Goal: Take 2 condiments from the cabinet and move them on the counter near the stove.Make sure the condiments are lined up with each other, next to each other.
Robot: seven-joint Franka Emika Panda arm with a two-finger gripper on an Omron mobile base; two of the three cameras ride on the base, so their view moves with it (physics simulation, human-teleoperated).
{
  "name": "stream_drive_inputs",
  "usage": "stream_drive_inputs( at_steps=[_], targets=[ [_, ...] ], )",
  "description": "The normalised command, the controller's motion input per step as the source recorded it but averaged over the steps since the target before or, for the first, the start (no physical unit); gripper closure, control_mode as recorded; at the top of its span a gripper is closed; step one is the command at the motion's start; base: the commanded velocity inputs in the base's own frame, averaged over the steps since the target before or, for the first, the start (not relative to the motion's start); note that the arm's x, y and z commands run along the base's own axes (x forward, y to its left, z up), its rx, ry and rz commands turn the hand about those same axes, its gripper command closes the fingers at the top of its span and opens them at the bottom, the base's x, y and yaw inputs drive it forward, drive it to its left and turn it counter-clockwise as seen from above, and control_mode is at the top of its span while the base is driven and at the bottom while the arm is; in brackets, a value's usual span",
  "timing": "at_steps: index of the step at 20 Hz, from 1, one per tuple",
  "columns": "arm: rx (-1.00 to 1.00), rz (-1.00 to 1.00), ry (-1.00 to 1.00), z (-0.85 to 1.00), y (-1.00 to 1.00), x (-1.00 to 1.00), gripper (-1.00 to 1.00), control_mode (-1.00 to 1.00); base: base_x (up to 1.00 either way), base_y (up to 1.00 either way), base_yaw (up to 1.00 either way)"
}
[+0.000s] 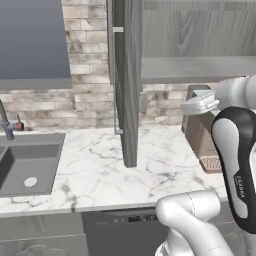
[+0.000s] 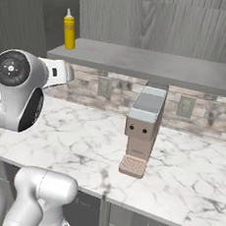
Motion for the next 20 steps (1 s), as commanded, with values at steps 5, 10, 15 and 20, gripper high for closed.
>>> stream_drive_inputs(
  at_steps=[5,10,15,20],
  targets=[
    [0.09,0.00,0.03,0.46,0.00,0.33,-1.00,-1.00,0.00,0.00,0.00],
    [0.07,0.00,0.13,0.35,0.00,0.40,-1.00,-1.00,0.00,0.00,0.00],
    [0.06,0.00,0.09,0.04,0.00,0.49,-1.00,-1.00,0.00,0.00,0.00],
    [0.09,0.01,0.05,0.00,0.00,0.44,-1.00,-1.00,0.00,0.00,0.00]
  ],
)
